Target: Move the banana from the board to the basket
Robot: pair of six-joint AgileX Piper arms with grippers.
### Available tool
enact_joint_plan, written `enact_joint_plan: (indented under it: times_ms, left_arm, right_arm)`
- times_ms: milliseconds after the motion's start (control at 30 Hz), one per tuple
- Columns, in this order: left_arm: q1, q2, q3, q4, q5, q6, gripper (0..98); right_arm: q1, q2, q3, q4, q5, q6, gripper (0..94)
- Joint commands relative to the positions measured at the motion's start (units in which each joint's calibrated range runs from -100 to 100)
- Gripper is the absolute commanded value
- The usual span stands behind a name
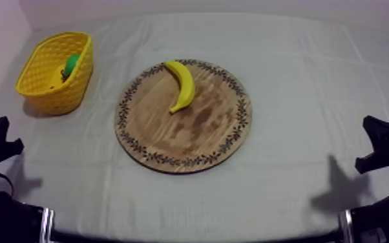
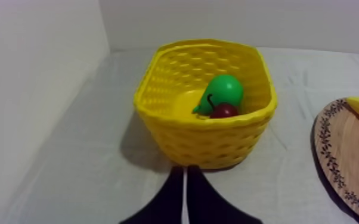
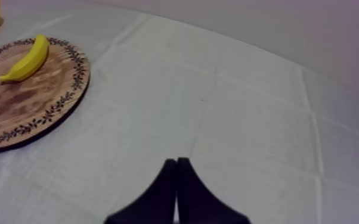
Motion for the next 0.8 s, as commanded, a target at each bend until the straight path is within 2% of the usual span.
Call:
enact_joint_plan:
  times_ms: [0, 133, 200, 300, 333, 533, 767]
  left_arm:
    - [-0.03, -0.05, 1.7, 1.01, -5.74, 13.66, 0.1]
    - [-0.03, -0.05, 1.7, 1.01, -5.74, 13.42, 0.2]
    - [-0.03, -0.05, 1.7, 1.04, -5.74, 10.93, 0.3]
    - [-0.03, -0.05, 1.7, 1.5, -5.74, 5.24, 0.1]
    - [-0.03, -0.05, 1.7, 1.77, -5.74, 4.58, 0.1]
    - [0.03, -0.05, 1.7, 2.49, -5.23, 6.71, 0.0]
    - [-0.09, 3.39, -2.18, 2.37, -6.05, 4.49, 0.0]
  right_arm:
    - [0.0, 0.0, -0.03, 0.0, -0.06, -0.01, 0.3]
    - [0.0, 0.0, -0.03, 0.0, -0.06, -0.01, 0.3]
    - [0.0, 0.0, -0.03, 0.0, -0.06, 0.0, 0.3]
    - [0.0, 0.0, -0.03, 0.0, -0.06, 0.0, 0.3]
    - [0.0, 0.0, -0.03, 0.0, -0.06, 0.01, 0.3]
    - [0.0, 0.0, -0.03, 0.0, -0.06, -0.01, 0.3]
    - [0.0, 0.0, -0.03, 0.0, -0.06, -0.01, 0.3]
